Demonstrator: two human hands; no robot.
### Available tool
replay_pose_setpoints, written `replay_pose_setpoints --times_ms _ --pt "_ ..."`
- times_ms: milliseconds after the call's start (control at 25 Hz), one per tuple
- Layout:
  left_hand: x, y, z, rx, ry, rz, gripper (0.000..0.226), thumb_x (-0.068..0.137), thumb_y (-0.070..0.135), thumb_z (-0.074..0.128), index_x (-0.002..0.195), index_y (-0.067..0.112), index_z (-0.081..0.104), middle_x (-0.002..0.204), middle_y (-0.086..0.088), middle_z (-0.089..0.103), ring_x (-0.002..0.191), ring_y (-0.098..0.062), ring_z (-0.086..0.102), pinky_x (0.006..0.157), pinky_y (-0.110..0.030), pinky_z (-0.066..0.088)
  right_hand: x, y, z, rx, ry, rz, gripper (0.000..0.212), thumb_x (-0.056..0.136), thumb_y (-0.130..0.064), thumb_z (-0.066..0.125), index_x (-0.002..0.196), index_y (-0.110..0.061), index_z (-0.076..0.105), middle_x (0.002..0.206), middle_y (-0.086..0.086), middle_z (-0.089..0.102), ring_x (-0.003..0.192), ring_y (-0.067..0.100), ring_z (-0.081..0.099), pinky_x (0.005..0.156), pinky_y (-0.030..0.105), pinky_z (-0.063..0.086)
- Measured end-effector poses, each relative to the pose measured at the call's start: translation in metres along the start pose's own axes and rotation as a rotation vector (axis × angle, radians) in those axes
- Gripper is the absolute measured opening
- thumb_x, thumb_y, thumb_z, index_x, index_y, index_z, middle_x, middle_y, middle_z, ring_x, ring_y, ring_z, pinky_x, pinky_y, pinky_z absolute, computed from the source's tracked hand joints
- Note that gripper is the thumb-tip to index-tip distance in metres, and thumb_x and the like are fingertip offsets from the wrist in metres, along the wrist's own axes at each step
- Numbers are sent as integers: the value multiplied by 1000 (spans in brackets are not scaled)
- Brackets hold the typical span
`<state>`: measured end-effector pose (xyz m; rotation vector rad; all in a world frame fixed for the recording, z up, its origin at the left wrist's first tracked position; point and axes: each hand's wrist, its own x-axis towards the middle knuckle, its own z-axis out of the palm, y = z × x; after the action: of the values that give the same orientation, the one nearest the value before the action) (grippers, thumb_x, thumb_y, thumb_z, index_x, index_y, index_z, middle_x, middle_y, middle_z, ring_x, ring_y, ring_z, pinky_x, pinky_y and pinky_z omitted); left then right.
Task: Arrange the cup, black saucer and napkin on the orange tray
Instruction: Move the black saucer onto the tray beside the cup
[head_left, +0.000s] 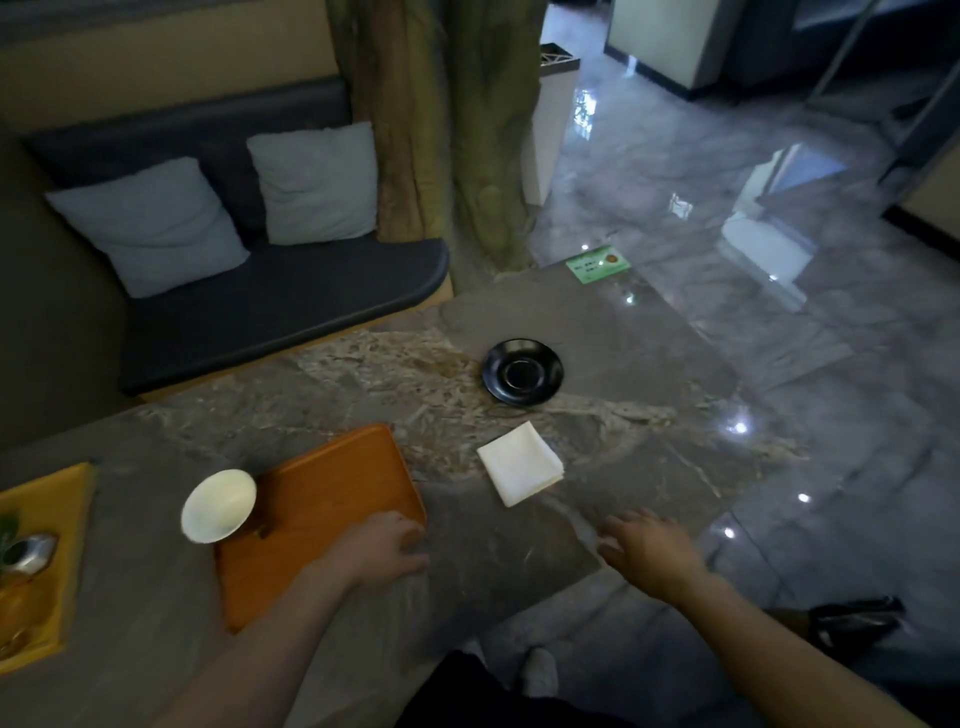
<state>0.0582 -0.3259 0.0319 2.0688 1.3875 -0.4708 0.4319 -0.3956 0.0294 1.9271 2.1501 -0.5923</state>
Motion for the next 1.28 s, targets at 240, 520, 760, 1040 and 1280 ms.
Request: replay_pose_setpoints --times_ms 240,520,760,1040,1280 --pt "48 7 -37 96 9 78 42 83 55 56 120 35 57 118 4 57 110 -17 52 90 -40 47 22 13 -8 37 -9 51 31 93 -48 42 109 -27 58 116 0 61 110 23 56 87 38 46" --pt "105 -25 -84 171 -4 91 53 83 59 53 130 36 52 131 5 53 119 -16 48 95 -38 46 76 16 -28 69 -32 98 30 93 -45 45 116 -29 55 121 -1 60 110 22 55 87 39 49" --pt "152 -37 -117 240 -63 111 57 83 61 54 132 34 48 130 1 52 119 -21 47 96 -43 44 123 18 -40 70 -45 159 38 92 -44 50 128 -31 49 129 1 58 115 22 55 90 39 49" --pt "206 -28 -139 237 -47 151 59 85 60 54 136 32 45 126 0 53 117 -24 49 92 -42 45 173 24 -60 58 9 170 46 88 -43 57 130 -31 47 128 -1 60 109 22 59 81 37 51" --pt "245 -8 -147 226 102 169 57 82 54 56 130 26 51 117 -5 59 109 -26 54 85 -43 49 217 33 -69 56 -3 155 70 83 -52 61 142 -34 29 141 1 50 124 26 48 94 43 44"
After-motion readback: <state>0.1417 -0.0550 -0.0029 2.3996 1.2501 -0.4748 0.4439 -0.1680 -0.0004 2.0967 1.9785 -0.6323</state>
